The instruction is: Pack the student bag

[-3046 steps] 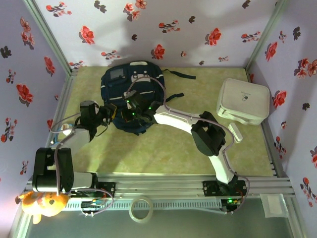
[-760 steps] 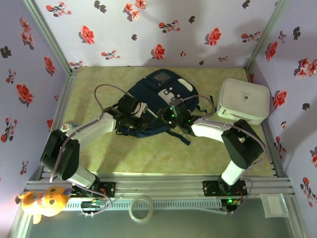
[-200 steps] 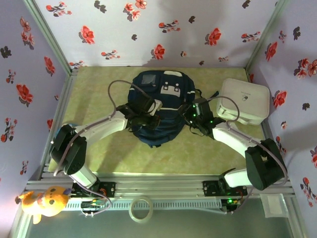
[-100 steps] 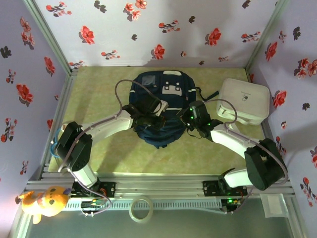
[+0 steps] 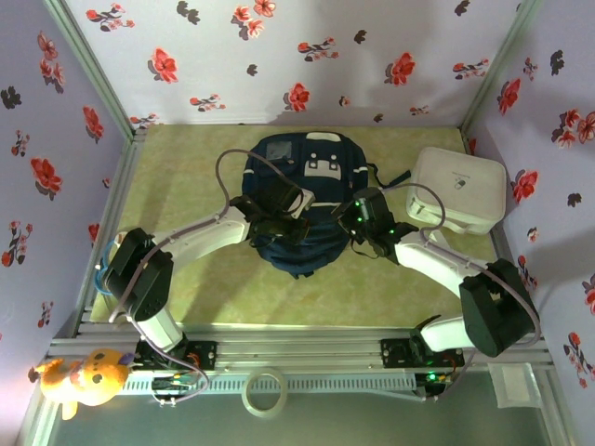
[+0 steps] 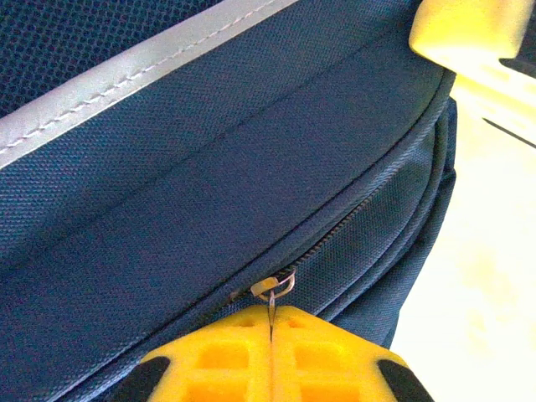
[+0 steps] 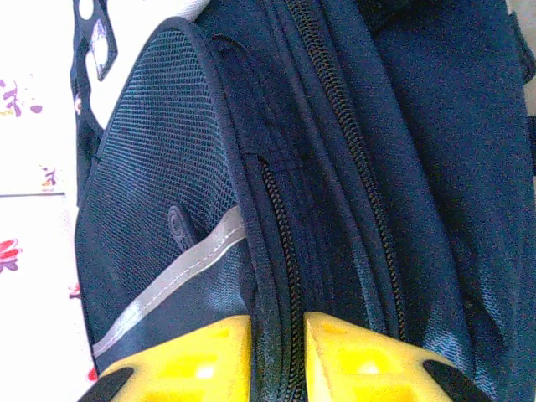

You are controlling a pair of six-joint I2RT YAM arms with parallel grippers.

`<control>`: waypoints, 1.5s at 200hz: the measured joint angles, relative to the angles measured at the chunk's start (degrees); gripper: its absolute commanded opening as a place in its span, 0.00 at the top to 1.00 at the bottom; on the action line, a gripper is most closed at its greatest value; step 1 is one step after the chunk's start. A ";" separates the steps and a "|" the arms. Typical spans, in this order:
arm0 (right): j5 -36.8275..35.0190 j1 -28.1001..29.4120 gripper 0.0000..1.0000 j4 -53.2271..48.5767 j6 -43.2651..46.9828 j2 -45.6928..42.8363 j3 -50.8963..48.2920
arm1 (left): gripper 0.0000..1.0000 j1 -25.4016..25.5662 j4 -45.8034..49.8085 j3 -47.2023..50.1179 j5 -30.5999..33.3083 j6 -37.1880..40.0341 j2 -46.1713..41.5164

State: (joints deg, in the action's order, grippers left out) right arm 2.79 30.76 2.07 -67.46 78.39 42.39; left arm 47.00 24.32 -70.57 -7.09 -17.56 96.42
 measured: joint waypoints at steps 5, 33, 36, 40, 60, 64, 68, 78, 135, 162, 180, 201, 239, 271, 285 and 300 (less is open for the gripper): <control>0.13 0.00 0.83 0.00 0.07 0.04 0.04 | 1.00 0.00 0.00 0.00 0.00 0.02 0.00; 0.13 0.00 0.89 -0.11 0.61 0.31 0.13 | 1.00 0.00 0.31 0.00 0.55 0.20 0.00; 0.09 0.00 0.90 -0.17 0.59 0.33 0.13 | 1.00 0.00 0.37 0.00 0.72 0.20 0.00; -0.02 0.00 0.90 -0.28 0.81 0.33 0.15 | 1.00 0.00 0.46 0.00 1.11 0.20 -0.02; -0.74 0.00 0.92 -0.98 1.29 0.33 0.48 | 1.00 -0.04 0.96 0.20 2.99 0.17 -0.44; -0.94 0.00 0.92 -1.20 1.44 0.33 0.63 | 1.00 -0.11 1.07 0.37 3.41 0.17 -0.68; -1.11 0.00 0.92 -1.51 1.53 0.33 0.79 | 1.00 -0.17 1.18 0.57 3.80 0.17 -0.96; -1.36 0.00 0.92 -2.10 1.90 0.33 1.20 | 1.00 -0.31 1.36 1.44 4.85 0.17 -2.10; -2.86 -0.28 0.93 -3.91 3.48 0.33 2.32 | 1.00 -4.04 3.21 7.06 9.55 0.15 -8.79; -3.26 -0.90 0.93 -4.15 4.24 0.33 2.34 | 1.00 -7.41 4.28 8.90 11.02 0.15 -10.40; -3.26 -1.11 0.92 -4.22 4.50 0.35 2.34 | 1.00 -9.25 4.28 9.03 11.28 0.20 -10.62; -3.17 -1.14 0.92 -4.11 4.94 0.35 2.36 | 1.00 -10.05 4.24 8.98 12.02 0.13 -10.62; -2.75 -1.70 0.89 -3.74 5.53 0.35 2.36 | 1.00 -11.43 4.92 6.43 12.72 -0.02 -8.79; -2.84 -2.89 0.63 -3.30 6.03 0.24 2.27 | 1.00 -11.87 5.03 5.18 11.10 1.77 -7.32; -2.78 -3.56 0.55 -2.71 6.14 -0.37 1.77 | 1.00 -11.47 5.35 4.83 10.32 3.19 -7.10; -2.80 -3.85 0.46 -2.34 5.77 -1.68 1.03 | 1.00 -10.49 5.79 4.09 9.99 4.37 -6.71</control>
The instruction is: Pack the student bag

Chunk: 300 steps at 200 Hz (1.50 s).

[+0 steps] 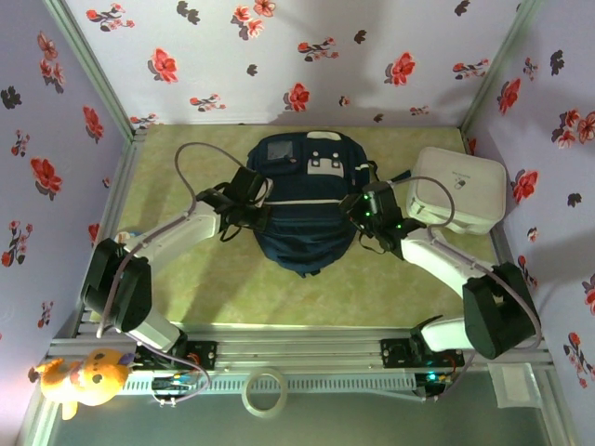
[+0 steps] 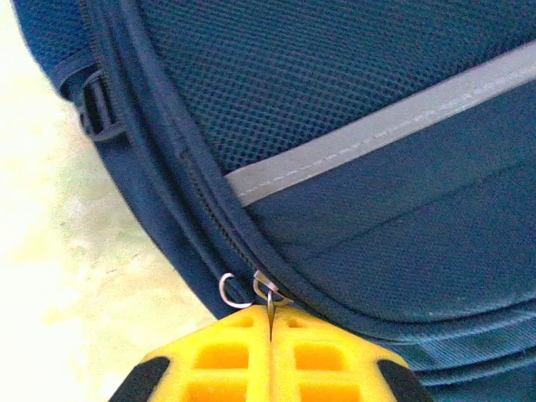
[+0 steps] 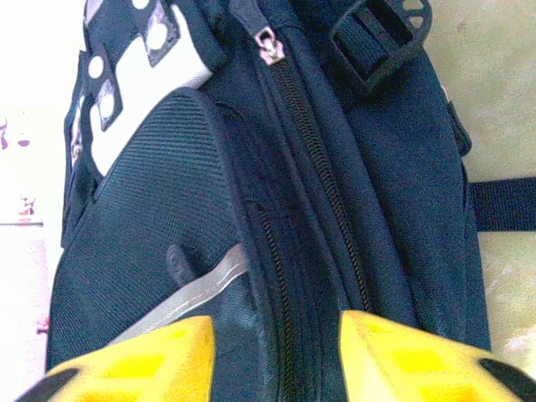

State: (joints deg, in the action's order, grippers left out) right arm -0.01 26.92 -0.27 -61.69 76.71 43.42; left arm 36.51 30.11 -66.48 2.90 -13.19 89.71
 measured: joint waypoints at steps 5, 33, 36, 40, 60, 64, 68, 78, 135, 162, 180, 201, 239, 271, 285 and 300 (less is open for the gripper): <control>-0.04 0.00 0.45 0.02 -0.37 -0.63 -0.24 | 1.00 0.52 0.17 -0.28 -0.13 0.22 0.22; -0.09 0.02 0.43 0.04 -2.71 -4.31 -1.57 | 1.00 3.85 0.17 -1.86 -1.86 0.24 1.38; -0.15 0.02 0.43 0.02 -2.99 -4.66 -1.73 | 1.00 4.26 0.07 -2.10 -2.25 0.09 1.57; -0.24 0.02 0.43 0.04 -3.41 -5.14 -2.01 | 1.00 4.72 -0.02 -2.40 -2.69 0.02 1.81; -0.92 0.02 0.43 0.09 -5.53 -7.02 -3.78 | 1.00 6.80 -1.01 -3.93 -4.50 -0.42 3.19; -1.03 0.02 0.43 0.07 -5.99 -7.34 -4.31 | 1.00 7.15 -1.16 -4.22 -4.74 -0.50 3.52; -1.16 0.02 0.43 0.07 -6.36 -7.54 -4.74 | 1.00 7.52 -1.38 -4.57 -5.07 -0.59 3.87; -1.14 0.02 0.44 0.24 -7.30 -7.78 -5.81 | 1.00 8.22 -1.79 -5.29 -5.57 -0.63 4.70; 2.10 0.02 0.52 4.87 -9.29 -5.57 -6.99 | 1.00 9.14 -2.14 -6.67 -6.64 -0.59 6.51; 3.48 0.02 0.61 6.40 -9.38 -2.97 -5.95 | 1.00 9.14 -1.81 -6.88 -6.84 -0.59 6.84; 3.67 0.02 0.67 6.71 -8.96 -1.51 -5.20 | 1.00 9.14 -1.77 -6.88 -6.84 -0.59 6.84; 3.56 0.02 0.75 6.80 -8.48 -0.66 -4.90 | 1.00 9.14 -1.75 -6.88 -6.60 -0.63 6.88; 0.68 0.13 0.83 1.62 -6.67 -0.48 -1.73 | 1.00 8.68 -2.49 -6.51 -5.97 -2.75 6.86; -1.99 0.31 0.84 -1.64 -4.59 -0.17 0.04 | 1.00 7.15 -4.57 -5.27 -5.92 -4.50 6.78; -2.36 0.46 0.84 -2.16 -4.02 0.17 0.28 | 1.00 6.01 -5.53 -4.76 -5.95 -4.81 6.78; -2.43 0.52 0.84 -2.25 -3.34 0.68 0.48 | 1.00 5.20 -6.12 -4.72 -5.99 -4.85 6.86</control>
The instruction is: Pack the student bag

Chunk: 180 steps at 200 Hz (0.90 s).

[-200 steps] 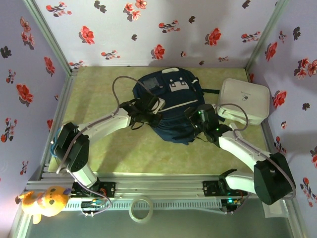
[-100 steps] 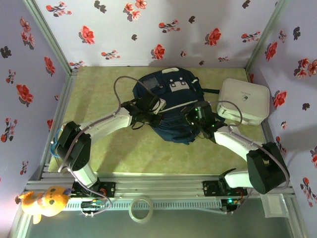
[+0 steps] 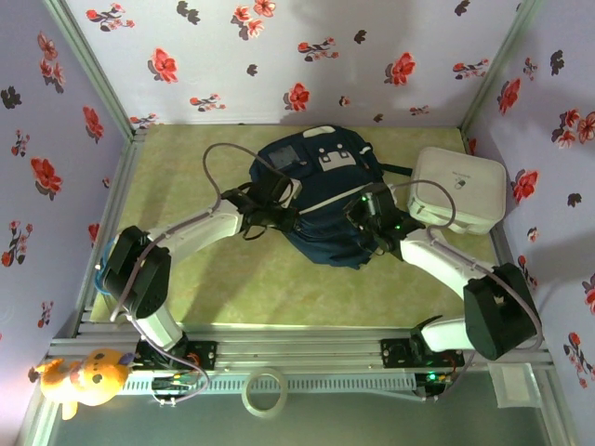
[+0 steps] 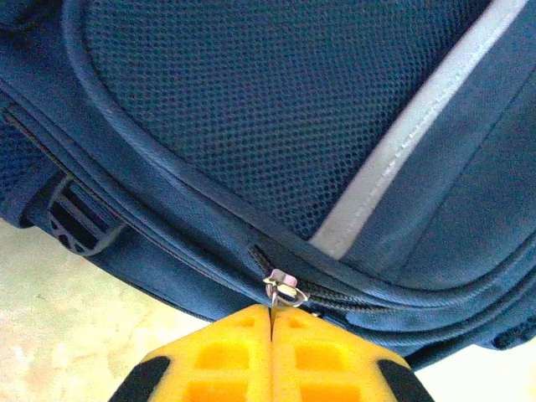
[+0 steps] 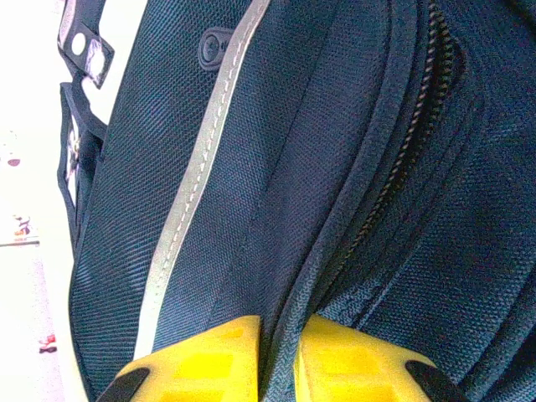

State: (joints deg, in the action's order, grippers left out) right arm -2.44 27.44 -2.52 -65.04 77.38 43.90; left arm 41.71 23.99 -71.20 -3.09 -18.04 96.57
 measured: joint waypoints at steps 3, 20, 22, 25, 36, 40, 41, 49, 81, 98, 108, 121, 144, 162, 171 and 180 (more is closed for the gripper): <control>0.00 0.00 0.84 0.02 0.02 0.07 0.00 | 1.00 -0.04 -0.04 0.00 0.00 0.00 0.02; 0.00 -0.02 0.85 -0.09 0.59 0.39 0.00 | 1.00 -0.24 -0.31 -0.17 0.07 0.00 0.66; 0.00 0.00 0.85 -0.11 0.61 0.42 0.00 | 1.00 -0.28 -0.31 -0.24 0.07 0.00 0.81; 0.00 -0.02 0.85 -0.15 0.76 0.42 0.00 | 1.00 -0.31 -0.33 -0.33 0.11 0.00 1.01; 0.07 -0.02 0.85 -0.15 1.49 0.44 0.00 | 1.00 -0.74 -0.42 -0.55 0.28 0.00 1.77; 0.17 -0.02 0.85 -0.11 1.70 0.44 0.02 | 1.00 -0.94 -0.42 -0.59 0.28 0.00 1.92; 0.26 0.00 0.85 -0.09 1.77 0.48 0.04 | 1.00 -0.98 -0.42 -0.59 0.28 0.00 1.97; 0.81 0.00 0.84 0.02 2.36 0.76 0.28 | 1.00 -1.29 -0.39 -0.59 0.28 -0.02 2.08; 4.46 0.13 0.85 0.90 5.16 3.91 2.54 | 1.00 -3.34 -1.31 -0.09 2.08 -0.31 1.42; 6.36 1.27 0.84 0.96 6.60 6.32 4.59 | 1.00 -5.09 -2.58 1.77 3.15 -0.90 -0.55; 7.34 2.16 0.84 1.09 7.17 7.69 5.84 | 1.00 -6.19 -2.95 2.99 3.85 -1.16 -2.05; 8.85 3.45 0.78 1.25 8.04 9.40 7.41 | 1.00 -7.69 -3.41 4.81 4.59 -1.51 -4.33; 11.30 4.72 0.58 1.31 10.23 11.67 9.92 | 0.99 -9.60 -2.49 7.17 5.90 -1.79 -8.11; 11.58 4.70 0.42 1.03 11.78 11.78 10.71 | 0.73 -10.32 -0.17 7.30 7.17 -1.64 -9.64; 11.41 4.61 0.36 0.35 13.16 11.74 11.30 | 0.62 -10.64 1.27 7.30 7.91 -2.05 -10.34; 11.04 4.55 0.31 -0.92 14.32 11.41 11.85 | 0.58 -10.97 2.54 7.30 8.48 -2.36 -11.19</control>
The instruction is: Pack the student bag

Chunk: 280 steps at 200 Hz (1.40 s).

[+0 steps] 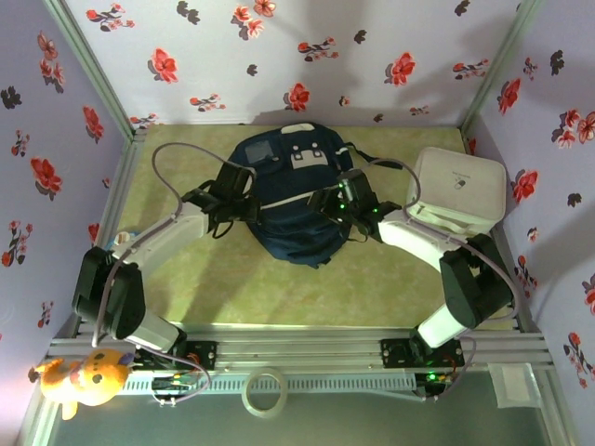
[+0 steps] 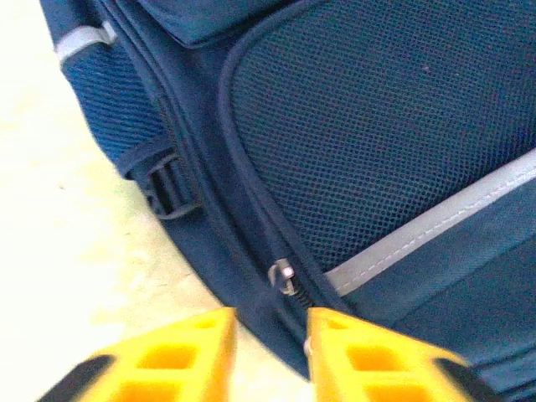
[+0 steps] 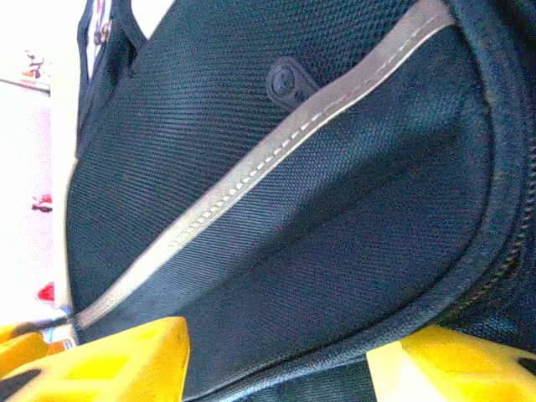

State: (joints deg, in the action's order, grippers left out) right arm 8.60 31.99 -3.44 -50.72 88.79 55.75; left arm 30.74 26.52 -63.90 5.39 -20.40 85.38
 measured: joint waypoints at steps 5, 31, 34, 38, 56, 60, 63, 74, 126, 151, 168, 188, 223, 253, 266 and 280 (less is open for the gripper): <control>-0.70 0.00 0.28 -0.92 0.59 -0.46 0.24 | 0.57 -0.22 0.63 0.00 0.26 -0.20 -0.59; -5.84 -0.92 0.18 -7.30 4.35 -5.14 0.68 | 0.45 -1.97 4.02 -0.11 0.90 -0.33 -4.46; -6.38 -1.05 0.18 -8.09 4.94 -5.70 0.76 | 0.43 -2.21 4.33 -0.13 0.94 -0.46 -4.81; -7.50 -1.42 0.17 -9.16 5.33 -6.54 0.83 | 0.39 -2.69 4.83 -0.20 1.07 -0.37 -5.55; -12.48 -3.65 0.13 -14.10 7.78 -10.38 0.90 | 0.27 -4.81 6.19 -0.33 1.38 -0.35 -8.35; -13.42 -4.17 0.13 -14.97 8.09 -11.02 0.87 | 0.25 -5.33 6.36 -0.33 1.51 -0.66 -8.94; -14.27 -4.63 0.12 -15.85 8.41 -11.58 0.83 | 0.24 -5.64 6.51 -0.33 1.55 -0.37 -9.35; -16.96 -6.38 0.10 -18.05 9.38 -13.53 0.26 | 0.19 -6.82 6.75 -0.28 1.75 -0.68 -10.86; -26.32 -15.69 0.02 -26.77 11.41 -23.21 -9.86 | 0.06 -8.59 4.61 4.02 2.16 -0.28 -16.74; -27.08 -22.12 0.01 -28.46 11.80 -24.20 -14.40 | 0.05 -8.70 3.32 5.70 2.16 -0.28 -17.51; -27.06 -27.19 0.01 -28.57 12.46 -23.78 -15.85 | 0.04 -8.92 2.73 6.23 2.14 -0.26 -17.64; -26.53 -32.46 0.01 -27.21 14.03 -21.73 -15.96 | 0.03 -9.03 2.29 6.40 2.16 -0.26 -17.64; -23.28 -40.63 0.04 -21.97 17.68 -16.87 -15.96 | 0.02 -9.03 1.73 6.67 2.16 -0.24 -17.77; -19.30 -45.44 0.04 -16.28 20.83 -14.36 -16.24 | 0.01 -9.01 1.60 6.71 2.14 -0.24 -17.77; -17.33 -46.97 0.05 -14.38 22.08 -12.85 -16.28 | 0.00 -9.01 1.60 6.71 2.14 -0.24 -17.77; -14.84 -48.06 0.05 -13.16 23.06 -11.17 -16.33 | 0.00 -9.01 1.60 6.71 2.14 -0.22 -17.77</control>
State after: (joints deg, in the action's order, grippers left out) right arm -6.24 -16.08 -16.60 -27.66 77.62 39.42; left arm 21.74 28.12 -57.19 7.53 -20.62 67.61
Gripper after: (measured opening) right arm 0.955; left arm 0.994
